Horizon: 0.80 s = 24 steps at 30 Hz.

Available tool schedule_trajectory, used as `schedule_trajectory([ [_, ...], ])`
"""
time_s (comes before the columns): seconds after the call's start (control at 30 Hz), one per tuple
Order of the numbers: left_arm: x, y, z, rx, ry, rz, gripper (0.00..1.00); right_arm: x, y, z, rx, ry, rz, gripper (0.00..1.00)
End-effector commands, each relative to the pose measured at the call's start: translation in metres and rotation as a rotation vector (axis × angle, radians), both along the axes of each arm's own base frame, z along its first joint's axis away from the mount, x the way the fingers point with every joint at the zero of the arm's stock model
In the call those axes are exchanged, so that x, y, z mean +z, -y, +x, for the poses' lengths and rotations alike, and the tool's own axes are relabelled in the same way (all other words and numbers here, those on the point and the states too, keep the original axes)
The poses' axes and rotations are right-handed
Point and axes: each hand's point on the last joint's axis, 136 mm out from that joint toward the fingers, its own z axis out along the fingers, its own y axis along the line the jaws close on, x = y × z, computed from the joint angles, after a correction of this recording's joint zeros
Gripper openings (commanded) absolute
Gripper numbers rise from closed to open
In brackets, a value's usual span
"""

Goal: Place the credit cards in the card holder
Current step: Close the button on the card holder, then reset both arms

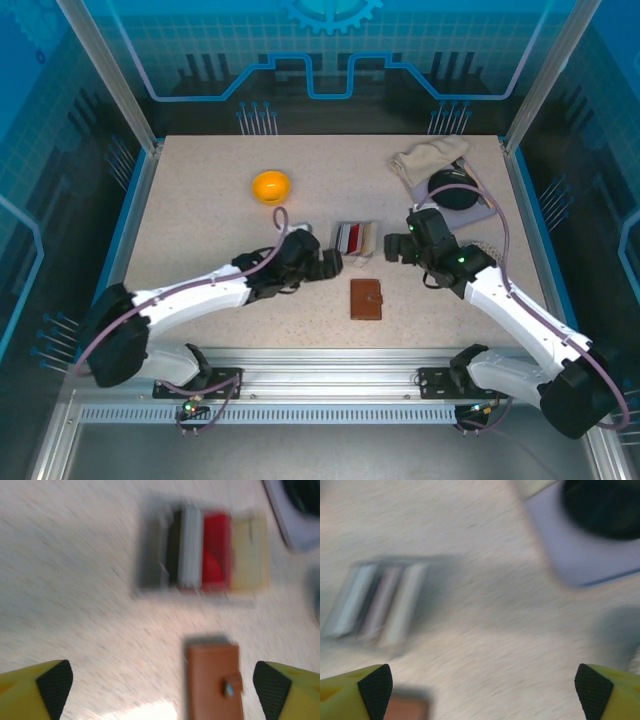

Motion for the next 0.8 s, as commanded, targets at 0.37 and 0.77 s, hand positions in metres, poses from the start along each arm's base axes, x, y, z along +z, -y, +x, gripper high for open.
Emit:
schedule_trajectory([
  [0.37, 0.012, -0.233, 0.055, 0.410, 0.288, 0.538, 0.99, -0.031, 0.069, 0.064, 0.019, 0.296, -0.177, 1.00],
  [0.77, -0.019, -0.232, 0.094, 0.287, 0.440, 0.565, 0.99, -0.045, 0.063, 0.078, 0.079, 0.376, -0.078, 0.99],
])
